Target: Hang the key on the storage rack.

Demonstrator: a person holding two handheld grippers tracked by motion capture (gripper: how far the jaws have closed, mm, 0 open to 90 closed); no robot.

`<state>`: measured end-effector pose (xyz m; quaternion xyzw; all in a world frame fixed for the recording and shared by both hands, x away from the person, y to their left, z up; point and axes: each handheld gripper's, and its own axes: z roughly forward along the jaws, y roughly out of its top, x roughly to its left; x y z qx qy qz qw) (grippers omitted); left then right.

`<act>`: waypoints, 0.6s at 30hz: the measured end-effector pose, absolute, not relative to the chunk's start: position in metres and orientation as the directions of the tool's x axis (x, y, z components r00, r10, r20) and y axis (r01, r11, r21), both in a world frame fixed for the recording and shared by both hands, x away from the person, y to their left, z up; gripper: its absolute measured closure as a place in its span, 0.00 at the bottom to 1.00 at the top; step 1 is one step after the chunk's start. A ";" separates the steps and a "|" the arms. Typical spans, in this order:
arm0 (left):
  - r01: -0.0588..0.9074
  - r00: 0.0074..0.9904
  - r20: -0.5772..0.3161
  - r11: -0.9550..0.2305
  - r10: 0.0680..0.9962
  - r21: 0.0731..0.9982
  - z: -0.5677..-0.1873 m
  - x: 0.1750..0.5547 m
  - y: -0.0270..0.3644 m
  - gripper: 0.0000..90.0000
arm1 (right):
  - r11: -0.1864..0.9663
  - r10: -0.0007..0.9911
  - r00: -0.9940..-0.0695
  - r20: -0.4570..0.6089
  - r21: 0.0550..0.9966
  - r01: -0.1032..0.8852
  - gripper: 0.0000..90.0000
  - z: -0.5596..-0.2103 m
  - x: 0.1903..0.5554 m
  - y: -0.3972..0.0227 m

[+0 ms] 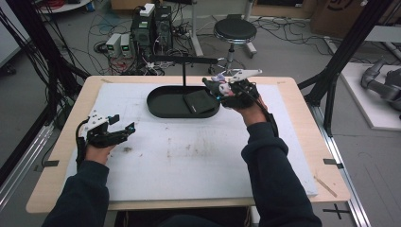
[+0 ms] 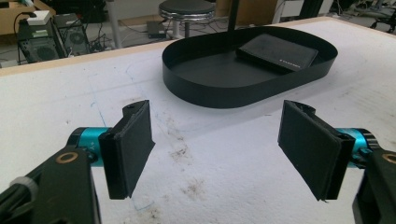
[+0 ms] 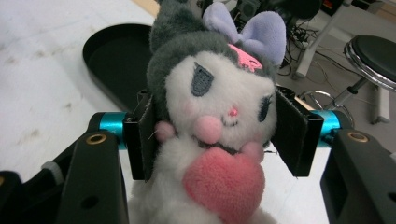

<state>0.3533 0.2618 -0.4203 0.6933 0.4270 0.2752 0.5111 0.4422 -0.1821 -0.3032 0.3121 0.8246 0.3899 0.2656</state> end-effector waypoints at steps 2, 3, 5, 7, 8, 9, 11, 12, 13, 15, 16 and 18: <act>0.310 0.484 -0.056 -0.111 0.873 0.944 -0.420 0.353 0.262 0.29 | 0.473 0.731 -0.659 -0.175 0.827 0.304 0.44 -0.300 0.449 -0.180; 0.310 0.485 -0.057 -0.110 0.873 0.944 -0.420 0.353 0.262 0.29 | 0.454 0.741 -0.652 -0.160 0.835 0.310 0.44 -0.296 0.457 -0.177; 0.309 0.486 -0.056 -0.111 0.872 0.945 -0.420 0.354 0.262 0.29 | 0.460 0.738 -0.651 -0.176 0.837 0.296 0.44 -0.293 0.462 -0.176; 0.309 0.485 -0.057 -0.110 0.873 0.945 -0.420 0.353 0.262 0.29 | 0.432 0.754 -0.640 -0.152 0.848 0.308 0.44 -0.287 0.470 -0.172; 0.307 0.483 -0.056 -0.109 0.874 0.946 -0.420 0.353 0.262 0.29 | 0.432 0.754 -0.640 -0.152 0.848 0.308 0.44 -0.287 0.470 -0.172; 0.308 0.483 -0.056 -0.109 0.874 0.945 -0.420 0.353 0.263 0.29 | 0.434 0.754 -0.637 -0.159 0.848 0.303 0.44 -0.285 0.474 -0.171; 0.308 0.483 -0.057 -0.108 0.874 0.945 -0.420 0.353 0.263 0.29 | 0.414 0.759 -0.637 -0.138 0.857 0.307 0.44 -0.281 0.479 -0.169; 0.309 0.484 -0.056 -0.110 0.873 0.945 -0.420 0.353 0.263 0.29 | 0.410 0.762 -0.634 -0.135 0.858 0.310 0.44 -0.280 0.482 -0.168; 0.308 0.484 -0.057 -0.109 0.873 0.945 -0.420 0.353 0.262 0.29 | 0.418 0.772 -0.618 -0.147 0.851 0.319 0.45 -0.277 0.485 -0.166; 0.308 0.484 -0.057 -0.109 0.873 0.945 -0.420 0.353 0.262 0.29 | 0.414 0.782 -0.605 -0.149 0.850 0.326 0.44 -0.274 0.490 -0.164; 0.307 0.484 -0.057 -0.109 0.873 0.945 -0.420 0.353 0.263 0.29 | 0.404 0.788 -0.600 -0.141 0.854 0.329 0.44 -0.272 0.493 -0.164; 0.306 0.483 -0.057 -0.107 0.873 0.946 -0.420 0.354 0.263 0.29 | 0.401 0.791 -0.596 -0.142 0.855 0.330 0.44 -0.271 0.495 -0.164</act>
